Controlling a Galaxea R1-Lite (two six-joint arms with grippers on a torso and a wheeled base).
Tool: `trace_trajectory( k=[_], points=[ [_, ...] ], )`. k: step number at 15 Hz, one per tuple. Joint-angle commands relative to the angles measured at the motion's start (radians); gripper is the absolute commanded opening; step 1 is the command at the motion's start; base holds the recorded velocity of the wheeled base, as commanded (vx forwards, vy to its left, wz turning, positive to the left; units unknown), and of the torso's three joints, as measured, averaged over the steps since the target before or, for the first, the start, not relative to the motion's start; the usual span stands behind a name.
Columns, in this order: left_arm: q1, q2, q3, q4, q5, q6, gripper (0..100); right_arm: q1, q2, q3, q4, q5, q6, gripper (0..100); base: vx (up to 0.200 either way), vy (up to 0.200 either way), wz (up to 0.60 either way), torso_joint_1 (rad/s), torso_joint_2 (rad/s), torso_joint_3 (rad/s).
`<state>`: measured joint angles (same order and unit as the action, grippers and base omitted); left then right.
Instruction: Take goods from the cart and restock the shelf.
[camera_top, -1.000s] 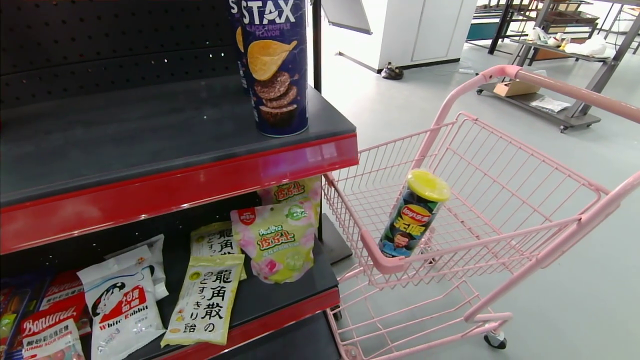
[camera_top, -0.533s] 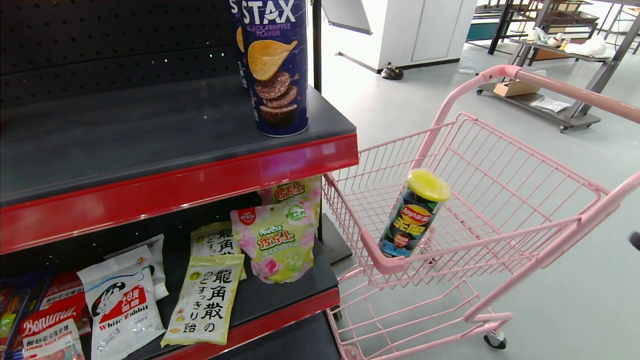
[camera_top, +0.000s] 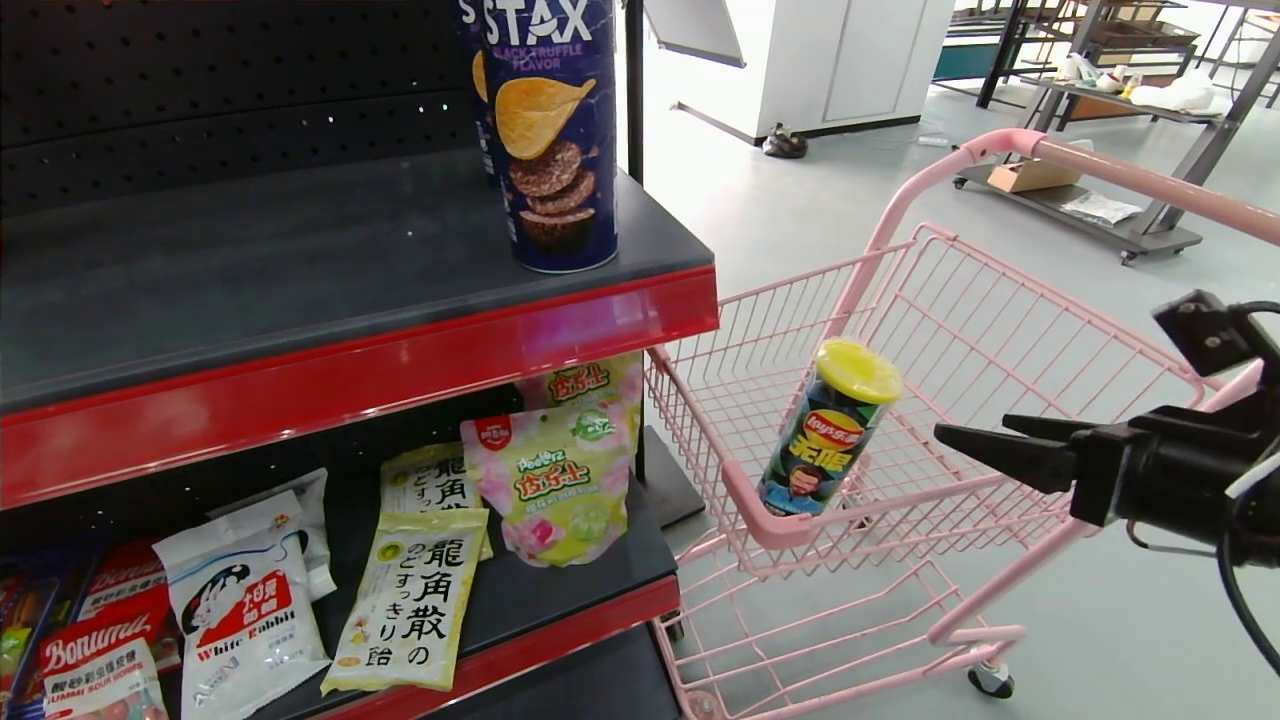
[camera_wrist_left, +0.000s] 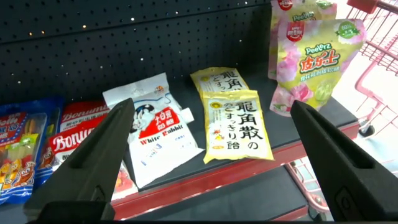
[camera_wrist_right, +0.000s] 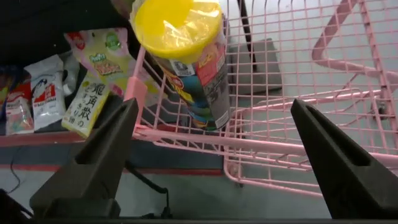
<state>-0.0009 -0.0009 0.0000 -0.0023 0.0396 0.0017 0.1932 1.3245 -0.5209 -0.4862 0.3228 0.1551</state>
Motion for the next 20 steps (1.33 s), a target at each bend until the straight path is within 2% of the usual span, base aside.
trace_trajectory(
  k=[1, 6, 10, 15, 20],
  points=[
    [-0.001, 0.001, 0.0, -0.001, 0.0, 0.0, 100, 0.028, 0.082, 0.004, -0.006, 0.004, 0.0, 100, 0.0, 0.0, 0.0, 0.0, 0.0, 0.0],
    [-0.001, 0.001, 0.0, -0.001, 0.0, 0.0, 100, 0.071, 0.22, 0.007, -0.152, 0.021, -0.003, 100, 0.0, 0.0, 0.0, 0.0, 0.0, 0.0],
    [-0.001, 0.001, 0.0, -0.001, 0.0, 0.0, 100, 0.094, 0.256, -0.021, -0.155, 0.035, -0.011, 100, 0.0, 0.0, 0.0, 0.0, 0.0, 0.0],
    [-0.001, 0.001, 0.0, -0.001, 0.0, 0.0, 100, 0.097, 0.355, -0.042, -0.279, 0.082, -0.048, 100, 0.0, 0.0, 0.0, 0.0, 0.0, 0.0],
    [-0.001, 0.001, 0.0, -0.001, 0.0, 0.0, 100, 0.1, 0.426, -0.093, -0.292, 0.108, -0.06, 100, 0.0, 0.0, 0.0, 0.0, 0.0, 0.0]
  ],
)
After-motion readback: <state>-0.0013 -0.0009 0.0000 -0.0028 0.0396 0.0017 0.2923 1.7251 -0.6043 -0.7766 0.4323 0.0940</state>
